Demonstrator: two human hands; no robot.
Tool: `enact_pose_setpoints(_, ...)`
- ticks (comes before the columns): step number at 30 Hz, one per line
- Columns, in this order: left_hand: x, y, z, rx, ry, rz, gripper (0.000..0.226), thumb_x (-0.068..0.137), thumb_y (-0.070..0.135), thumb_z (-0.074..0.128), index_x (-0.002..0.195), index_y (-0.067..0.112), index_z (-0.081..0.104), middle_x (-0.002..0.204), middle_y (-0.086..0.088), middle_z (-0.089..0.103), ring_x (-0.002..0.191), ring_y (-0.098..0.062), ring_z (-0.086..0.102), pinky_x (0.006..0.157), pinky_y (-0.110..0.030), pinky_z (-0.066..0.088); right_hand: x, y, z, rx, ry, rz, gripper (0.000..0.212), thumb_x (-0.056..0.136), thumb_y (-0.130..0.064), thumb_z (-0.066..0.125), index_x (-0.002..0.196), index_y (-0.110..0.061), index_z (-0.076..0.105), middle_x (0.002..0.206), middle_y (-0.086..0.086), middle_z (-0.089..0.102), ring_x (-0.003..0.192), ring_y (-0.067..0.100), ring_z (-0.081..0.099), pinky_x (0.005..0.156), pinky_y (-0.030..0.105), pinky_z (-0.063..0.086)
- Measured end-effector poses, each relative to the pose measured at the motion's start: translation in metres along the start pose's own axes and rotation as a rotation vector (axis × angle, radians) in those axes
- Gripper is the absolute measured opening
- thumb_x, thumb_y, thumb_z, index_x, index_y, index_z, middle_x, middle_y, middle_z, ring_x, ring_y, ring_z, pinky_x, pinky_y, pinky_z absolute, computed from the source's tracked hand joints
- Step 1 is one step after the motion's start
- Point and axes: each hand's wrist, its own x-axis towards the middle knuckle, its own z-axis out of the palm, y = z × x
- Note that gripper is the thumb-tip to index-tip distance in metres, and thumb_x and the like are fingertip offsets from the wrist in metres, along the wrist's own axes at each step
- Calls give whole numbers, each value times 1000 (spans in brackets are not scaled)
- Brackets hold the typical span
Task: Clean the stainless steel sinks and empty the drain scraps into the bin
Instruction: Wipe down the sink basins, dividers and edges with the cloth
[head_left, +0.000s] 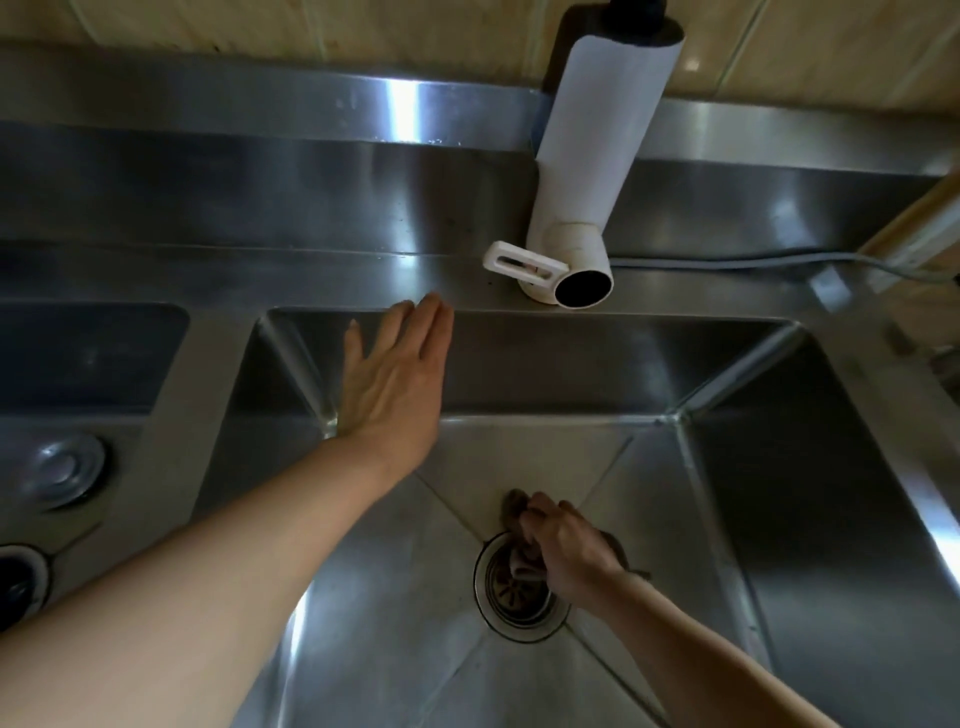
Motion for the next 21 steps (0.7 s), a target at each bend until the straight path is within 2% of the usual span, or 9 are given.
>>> enact_pose_setpoints(1,-1,-1,-1,4,5,-8,92,80,6,60,152,16,3,159,0,1,143,-21,8,115,-51,14,-2,4,-7,80,66,-5,26,89,-29,57,113,-19,54,126,1,46,106,26,49,87,31,43)
enact_pose_setpoints(3,-3,-5,-3,-4,40,-51,93,77,7,63,151,16,8,158,-1,6,142,-23,11,114,-52,14,3,22,-25,252,273,109,26,87,-40,43,101,-23,55,106,2,54,95,28,54,83,38,48)
enact_pose_setpoints(5,-4,-9,-2,-18,47,-84,93,77,7,63,152,15,9,158,-2,7,142,-23,10,115,-52,13,17,53,-39,288,414,223,27,86,-34,37,98,-23,58,102,5,55,94,30,56,82,43,49)
enact_pose_setpoints(7,-6,-13,2,-15,18,-79,94,78,8,62,152,16,4,159,-1,3,144,-22,7,115,-53,11,33,78,-48,199,346,308,19,93,-25,48,108,-22,60,116,5,54,106,29,52,87,43,48)
enact_pose_setpoints(10,-8,-17,8,-7,23,-64,99,77,10,65,153,17,1,159,1,0,144,-20,5,113,-55,9,57,88,-41,116,272,381,40,90,-8,54,129,-14,51,136,7,45,117,34,44,95,43,44)
enact_pose_setpoints(12,-8,-19,10,-9,42,-58,99,75,8,66,153,16,5,159,1,3,143,-21,7,112,-56,11,63,75,-31,179,329,399,49,84,-6,56,132,-12,49,141,10,42,115,39,44,95,43,42)
enact_pose_setpoints(14,-8,-19,13,-14,52,-59,98,74,6,65,153,16,8,159,1,7,142,-22,9,112,-57,13,65,57,-21,171,336,335,52,81,-8,57,132,-17,49,146,5,39,116,39,42,93,43,42)
enact_pose_setpoints(18,-7,-17,13,-32,67,-69,93,77,3,61,153,15,9,159,-1,8,142,-23,10,112,-58,16,59,6,-13,60,179,136,56,85,-14,55,137,-30,41,151,-7,25,125,29,32,93,44,37)
enact_pose_setpoints(21,-7,-17,10,-24,39,-68,95,77,4,63,153,16,7,159,0,5,143,-22,8,113,-57,14,47,-28,4,32,146,-16,44,86,-10,51,126,-28,49,140,-4,39,120,31,36,88,45,34)
